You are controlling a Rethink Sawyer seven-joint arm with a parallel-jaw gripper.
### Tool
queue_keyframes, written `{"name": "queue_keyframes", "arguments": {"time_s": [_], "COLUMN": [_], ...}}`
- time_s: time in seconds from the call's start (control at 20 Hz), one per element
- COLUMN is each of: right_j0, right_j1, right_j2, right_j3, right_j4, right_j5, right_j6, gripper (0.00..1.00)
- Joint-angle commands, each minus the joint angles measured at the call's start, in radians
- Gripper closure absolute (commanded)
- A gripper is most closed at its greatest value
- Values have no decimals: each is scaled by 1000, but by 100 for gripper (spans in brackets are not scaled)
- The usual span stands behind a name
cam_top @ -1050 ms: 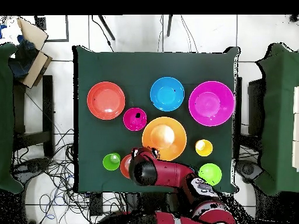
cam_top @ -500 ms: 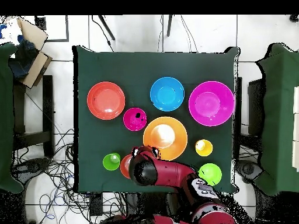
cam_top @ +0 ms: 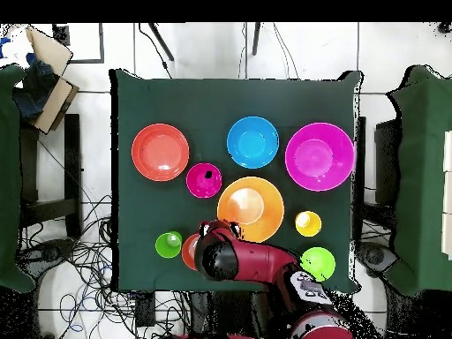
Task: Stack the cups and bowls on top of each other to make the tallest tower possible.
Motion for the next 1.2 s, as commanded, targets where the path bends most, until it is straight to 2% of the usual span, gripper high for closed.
{"name": "queue_keyframes", "arguments": {"time_s": [0.05, 0.2, 0.5, 0.75, 1.2], "right_j0": [33, 35, 48, 57, 67], "right_j1": [-52, -102, -137, -201, -254], "right_j2": [74, 76, 71, 68, 55], "right_j3": [-7, 8, 18, 33, 44], "right_j4": [39, 52, 64, 84, 103], "right_j5": [155, 206, 237, 307, 358], "right_j6": [140, 141, 151, 153, 146], "gripper": [100, 100, 100, 100, 100]}}
